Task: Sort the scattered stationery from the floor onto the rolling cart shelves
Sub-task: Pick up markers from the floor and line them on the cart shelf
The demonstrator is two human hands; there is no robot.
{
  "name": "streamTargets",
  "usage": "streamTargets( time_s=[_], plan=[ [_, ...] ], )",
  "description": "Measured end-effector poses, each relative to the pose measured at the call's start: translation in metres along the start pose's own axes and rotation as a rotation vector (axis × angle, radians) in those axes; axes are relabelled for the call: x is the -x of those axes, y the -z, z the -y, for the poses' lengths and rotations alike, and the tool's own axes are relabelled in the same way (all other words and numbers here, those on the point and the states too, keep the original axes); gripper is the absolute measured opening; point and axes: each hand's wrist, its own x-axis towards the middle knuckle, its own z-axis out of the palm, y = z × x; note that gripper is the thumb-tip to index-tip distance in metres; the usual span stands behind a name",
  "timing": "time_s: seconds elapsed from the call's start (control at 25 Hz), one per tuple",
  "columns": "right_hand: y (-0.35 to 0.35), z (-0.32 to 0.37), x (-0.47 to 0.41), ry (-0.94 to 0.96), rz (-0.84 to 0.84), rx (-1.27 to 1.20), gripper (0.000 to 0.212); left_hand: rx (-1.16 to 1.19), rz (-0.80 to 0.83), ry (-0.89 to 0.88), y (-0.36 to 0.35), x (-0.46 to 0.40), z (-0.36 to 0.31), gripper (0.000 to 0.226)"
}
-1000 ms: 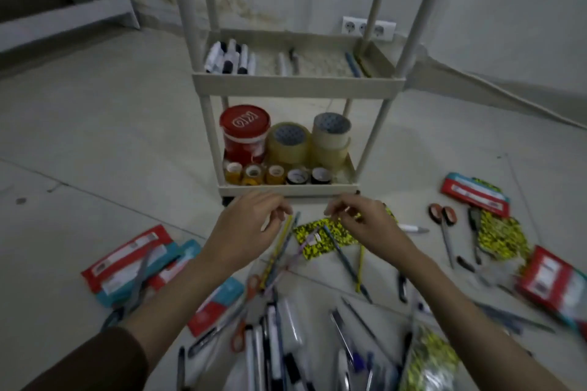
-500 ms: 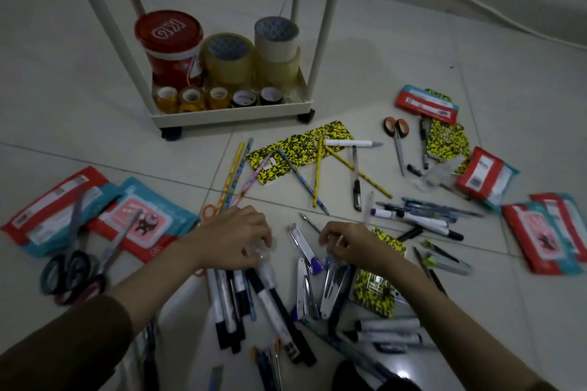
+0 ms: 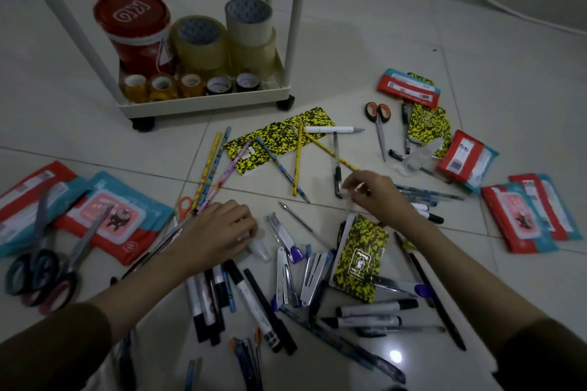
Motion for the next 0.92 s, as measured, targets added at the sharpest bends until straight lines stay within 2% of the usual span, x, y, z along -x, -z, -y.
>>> streamTargets(
  time_s=[0.12, 0.28, 0.36, 0.4, 0.52, 0.6, 0.68, 0.8, 0.92],
  plan=[
    [0.001, -0.004, -0.027, -0.005, -0.030, 0.023, 0.015, -0.018, -0.071, 0.106, -0.003, -0.012, 0.000, 0.022],
    [-0.004, -0.008, -0.065, 0.038, -0.116, 0.070, 0.022, 0.053, -0.147, 0.270, -0.003, -0.030, -0.001, 0.019],
    [-0.001, -0.016, -0.085, 0.038, -0.192, 0.165, 0.034, 0.039, -0.157, 0.311, 0.000, -0.032, -0.003, 0.003],
    [0.002, -0.019, -0.095, 0.007, -0.226, 0.180, 0.043, 0.035, -0.167, 0.343, 0.003, -0.034, -0.006, 0.003],
    [0.002, -0.028, -0.117, -0.125, -0.129, 0.245, 0.063, -0.008, -0.216, 0.379, 0.011, -0.035, -0.012, 0.006],
    [-0.005, -0.039, -0.121, -0.131, -0.078, 0.365, 0.058, -0.029, -0.242, 0.395, 0.012, -0.035, -0.020, 0.004],
    [-0.012, -0.048, -0.116, -0.125, -0.127, 0.432, 0.042, -0.042, -0.234, 0.423, 0.012, -0.034, -0.028, 0.004],
    [-0.011, -0.050, -0.101, -0.140, -0.205, 0.197, 0.026, 0.011, -0.200, 0.453, 0.009, -0.041, -0.040, 0.020],
    [0.005, -0.035, -0.070, 0.052, -0.272, -0.133, 0.022, 0.018, -0.235, 0.472, 0.007, -0.063, -0.056, 0.035]
  ],
)
